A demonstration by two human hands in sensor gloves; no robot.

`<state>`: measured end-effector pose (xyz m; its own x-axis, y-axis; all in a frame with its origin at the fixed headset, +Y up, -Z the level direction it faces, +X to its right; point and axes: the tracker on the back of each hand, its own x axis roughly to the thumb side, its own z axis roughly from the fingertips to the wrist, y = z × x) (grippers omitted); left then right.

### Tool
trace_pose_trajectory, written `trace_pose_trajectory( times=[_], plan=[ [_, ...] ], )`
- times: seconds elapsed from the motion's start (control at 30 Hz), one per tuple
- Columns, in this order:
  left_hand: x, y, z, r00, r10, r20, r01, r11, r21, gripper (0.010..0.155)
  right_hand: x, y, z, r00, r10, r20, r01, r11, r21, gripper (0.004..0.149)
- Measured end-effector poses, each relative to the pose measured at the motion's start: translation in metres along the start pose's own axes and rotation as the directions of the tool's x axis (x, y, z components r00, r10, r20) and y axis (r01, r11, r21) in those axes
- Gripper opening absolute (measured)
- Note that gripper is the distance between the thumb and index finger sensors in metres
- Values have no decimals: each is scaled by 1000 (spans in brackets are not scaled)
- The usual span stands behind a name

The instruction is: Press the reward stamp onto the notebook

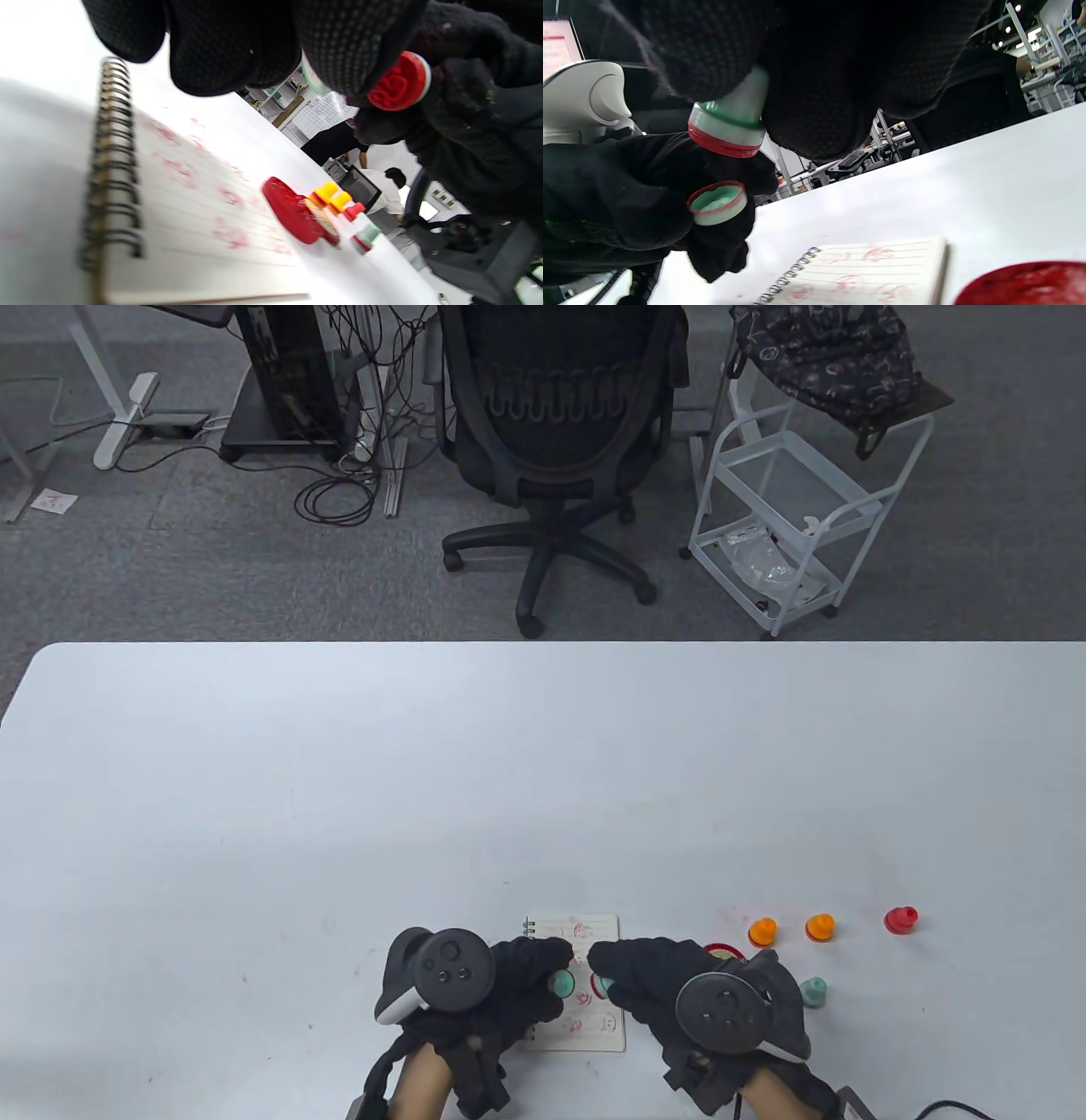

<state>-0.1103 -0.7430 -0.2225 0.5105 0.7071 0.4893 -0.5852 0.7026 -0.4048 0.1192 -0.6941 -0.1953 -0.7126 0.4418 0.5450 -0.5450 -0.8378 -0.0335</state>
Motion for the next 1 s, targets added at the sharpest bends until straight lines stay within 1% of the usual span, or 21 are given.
trace_pose_trajectory(
  times=[0.13, 0.3, 0.33, 0.43, 0.57, 0.67, 0.77, 1.0],
  plan=[
    [6, -3, -1, 999, 18, 30, -17, 1000, -6, 64, 4, 1, 1, 999, -52, 1, 52, 999, -15, 48],
    [9, -5, -2, 996, 58, 63, -58, 998, -13, 65, 8, 4, 1, 999, -45, 17, 45, 999, -16, 48],
    [10, -5, -2, 994, 73, 85, -73, 997, -2, 65, 8, 5, 1, 999, -36, 22, 37, 999, -16, 48],
    [10, -3, -1, 991, 85, 105, -88, 996, 24, 65, 8, 2, 2, 999, -42, 25, 43, 998, -48, 47],
    [8, -3, 0, 980, 158, 120, -166, 984, 61, 64, 6, 0, 2, 998, -56, 12, 56, 996, -73, 47],
    [5, -6, -1, 964, 242, 114, -249, 967, 51, 64, 4, -2, 3, 997, -82, -2, 81, 993, -88, 47],
    [3, -9, -3, 935, 335, 115, -345, 935, 78, 64, 2, -3, 3, 995, -99, -13, 97, 990, -102, 47],
    [-4, -12, -4, 861, 497, 113, -505, 861, 63, 64, 0, -4, 3, 993, -121, -16, 118, 987, -113, 47]
  ],
)
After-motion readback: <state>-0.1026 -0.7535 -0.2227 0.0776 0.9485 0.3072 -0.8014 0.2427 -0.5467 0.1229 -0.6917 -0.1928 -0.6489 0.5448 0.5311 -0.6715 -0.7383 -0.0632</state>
